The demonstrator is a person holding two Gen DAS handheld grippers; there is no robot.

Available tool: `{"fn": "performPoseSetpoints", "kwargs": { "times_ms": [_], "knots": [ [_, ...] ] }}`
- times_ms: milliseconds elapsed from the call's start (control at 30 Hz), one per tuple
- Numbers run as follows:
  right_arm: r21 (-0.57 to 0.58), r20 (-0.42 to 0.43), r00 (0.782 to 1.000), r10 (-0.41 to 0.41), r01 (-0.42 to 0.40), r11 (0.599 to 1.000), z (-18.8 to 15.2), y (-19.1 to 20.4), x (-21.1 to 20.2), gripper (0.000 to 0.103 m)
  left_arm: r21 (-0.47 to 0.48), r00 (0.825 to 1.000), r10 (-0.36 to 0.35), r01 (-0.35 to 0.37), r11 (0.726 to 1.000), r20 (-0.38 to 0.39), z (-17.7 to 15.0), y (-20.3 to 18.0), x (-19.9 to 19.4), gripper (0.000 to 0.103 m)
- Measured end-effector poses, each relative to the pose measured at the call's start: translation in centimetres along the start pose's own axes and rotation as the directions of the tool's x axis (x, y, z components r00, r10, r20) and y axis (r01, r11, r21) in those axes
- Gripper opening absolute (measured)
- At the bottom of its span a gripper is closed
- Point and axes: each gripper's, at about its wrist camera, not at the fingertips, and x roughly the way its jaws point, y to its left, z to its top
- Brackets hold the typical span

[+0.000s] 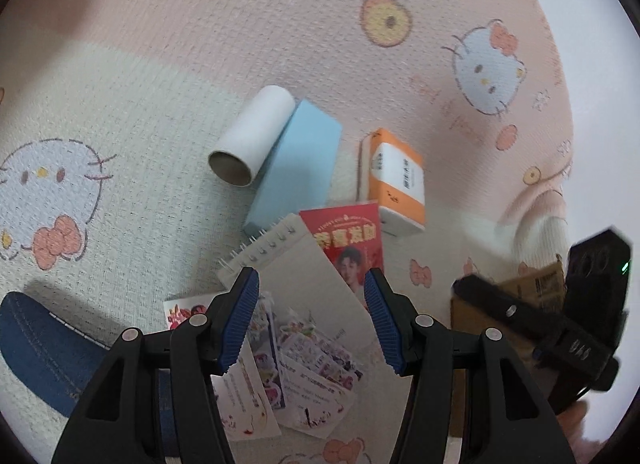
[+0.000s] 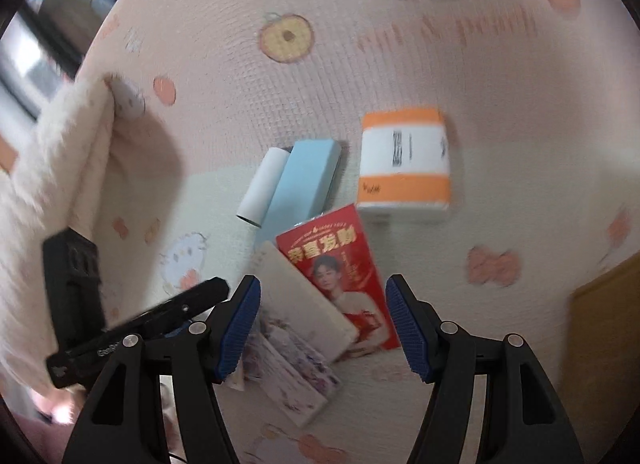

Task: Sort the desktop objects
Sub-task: 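Withdraw the right tool up out of the cardboard box, then move the right tool toward the orange-white tissue pack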

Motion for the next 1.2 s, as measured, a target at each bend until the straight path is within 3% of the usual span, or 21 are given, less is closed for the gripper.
{"fn": "performPoseSetpoints", "kwargs": {
  "times_ms": [67,100,133,167,300,400,533,600,700,800,900,967,1100,1200],
  "knots": [
    [0.036,0.006,1.0,-0.006,0.006,0.999,-0.4,-1.1,0.9,0.058,-0.006,1.0,-0.008,0.008,1.0,0.011,0.3,0.2,0.3,0.059],
    [0.038,0.008,1.0,-0.015,0.015,0.999,-0.6,-1.3,1.1,0.031,-0.006,1.0,-0.012,0.012,1.0,0.017,0.5,0.3,0.5,0.057],
    [0.027,0.007,1.0,-0.018,0.018,0.999,-0.8,-1.4,1.3,0.01,-0.007,1.0,-0.015,0.015,1.0,0.021,0.7,0.3,0.7,0.054],
    [0.005,0.005,0.999,-0.032,0.032,0.999,-0.8,-1.4,1.6,0.003,-0.008,1.0,-0.016,0.016,1.0,0.022,0.8,0.3,1.0,0.046],
    [-0.067,0.002,0.997,-0.078,0.078,0.995,-0.8,-1.1,2.3,0.003,-0.015,1.0,0.023,-0.023,1.0,0.01,1.5,0.1,2.5,0.033],
    [-0.088,0.002,0.993,-0.116,0.116,0.989,-0.7,-1.1,2.8,0.003,-0.017,1.0,-0.001,0.0,1.0,-0.007,1.8,0.1,3.4,0.033],
    [-0.097,-0.016,0.993,-0.113,0.111,0.989,-0.8,-1.3,3.6,0.003,-0.003,0.999,0.034,-0.034,0.999,0.001,2.1,-0.2,3.9,0.032],
    [-0.105,-0.025,0.995,-0.098,0.094,0.99,-0.9,-1.2,4.1,0.003,-0.001,0.997,0.075,-0.075,0.997,0.029,2.0,-0.1,3.5,0.032],
    [-0.13,-0.049,0.99,-0.135,0.128,0.983,-1.1,-1.0,5.1,0.003,0.043,0.989,0.146,-0.148,0.988,0.03,2.1,-0.4,3.8,0.032],
    [-0.118,-0.068,0.992,-0.108,0.099,0.988,-1.2,-1.2,5.4,0.003,0.089,0.979,0.199,-0.201,0.975,0.039,2.2,-0.5,3.8,0.033],
    [-0.111,-0.084,0.991,-0.103,0.094,0.989,-1.3,-1.3,5.6,0.003,0.06,0.972,0.231,-0.234,0.97,0.051,2.2,0.2,3.3,0.036],
    [-0.116,-0.1,0.988,-0.121,0.109,0.987,-1.6,-1.4,5.8,0.003,0.036,0.976,0.214,-0.215,0.976,0.041,2.0,1.1,3.1,0.044],
    [-0.099,-0.124,0.984,-0.127,0.115,0.988,-2.0,-1.9,6.0,0.005,-0.044,0.987,0.158,-0.159,0.986,-0.02,1.6,2.9,3.4,0.044],
    [-0.08,-0.118,0.984,-0.13,0.121,0.989,-1.9,-2.4,5.7,0.011,-0.096,0.993,0.116,-0.117,0.988,-0.015,1.4,3.3,3.3,0.044]
  ]
}}
